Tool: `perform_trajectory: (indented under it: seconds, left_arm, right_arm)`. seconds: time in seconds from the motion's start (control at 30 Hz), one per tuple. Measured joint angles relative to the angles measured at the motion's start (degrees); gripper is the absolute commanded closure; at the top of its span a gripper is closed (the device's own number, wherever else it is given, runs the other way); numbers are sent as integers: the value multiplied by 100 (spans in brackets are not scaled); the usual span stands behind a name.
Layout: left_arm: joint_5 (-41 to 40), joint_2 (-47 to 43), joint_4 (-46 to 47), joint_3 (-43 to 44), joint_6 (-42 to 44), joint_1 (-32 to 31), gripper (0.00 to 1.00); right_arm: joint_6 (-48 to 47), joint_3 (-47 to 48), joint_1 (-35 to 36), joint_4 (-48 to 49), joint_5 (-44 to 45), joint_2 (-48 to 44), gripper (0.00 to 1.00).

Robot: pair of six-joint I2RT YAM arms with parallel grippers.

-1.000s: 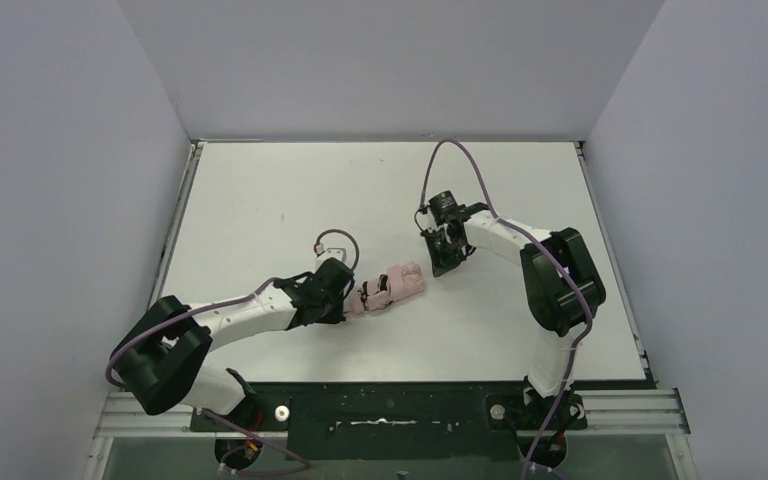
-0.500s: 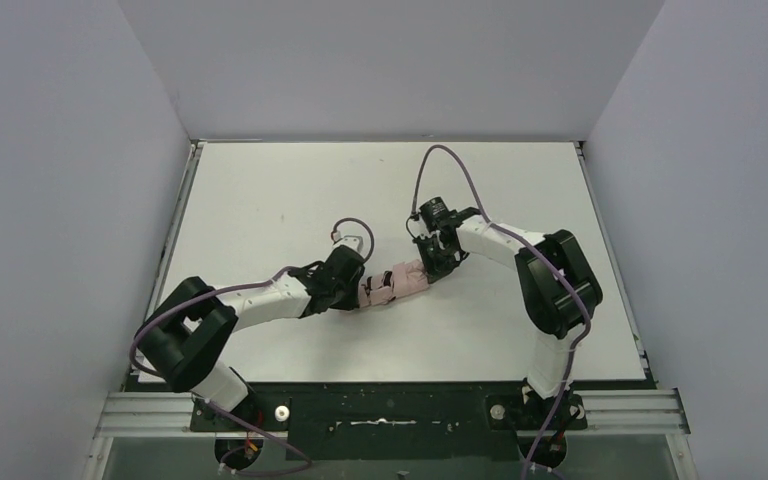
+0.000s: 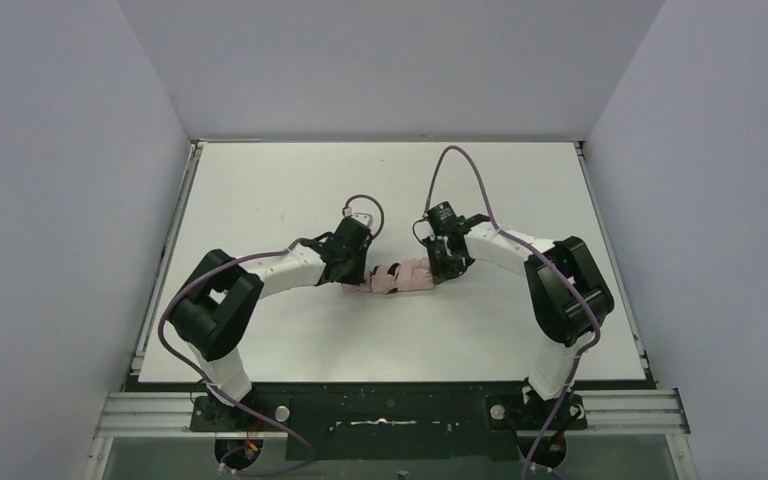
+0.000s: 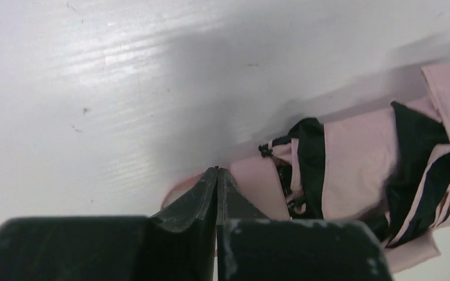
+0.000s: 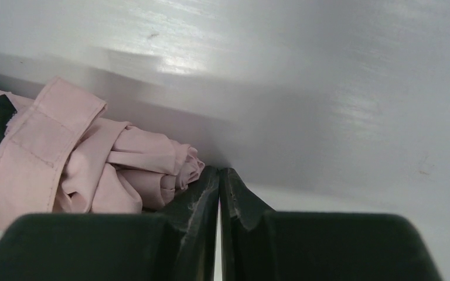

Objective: Put away the umbrella

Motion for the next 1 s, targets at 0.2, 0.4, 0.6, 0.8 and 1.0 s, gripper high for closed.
perform_trajectory:
  seconds: [0.2, 0.4, 0.6, 0.8, 1.0]
  left_arm:
    - [608, 39, -33, 302, 160, 533, 71]
    - [627, -957, -520, 352, 356, 1097, 44]
    - [-151, -2699, -1290, 352, 514, 1495, 31]
    - [-1241, -3974, -2271, 118, 448, 1471, 25]
    - [-1622, -5047, -2811, -697, 225, 1471, 18]
  right_arm:
    - [155, -595, -46, 109, 372, -793, 61]
    - [26, -1027, -699, 229, 1187, -2531, 48]
    - [-260, -1064, -852, 350, 1886, -4057, 26]
    - [-350, -1104, -852, 212, 2317, -4975, 2]
    - [-92, -1810, -848, 216, 2474, -6037, 0]
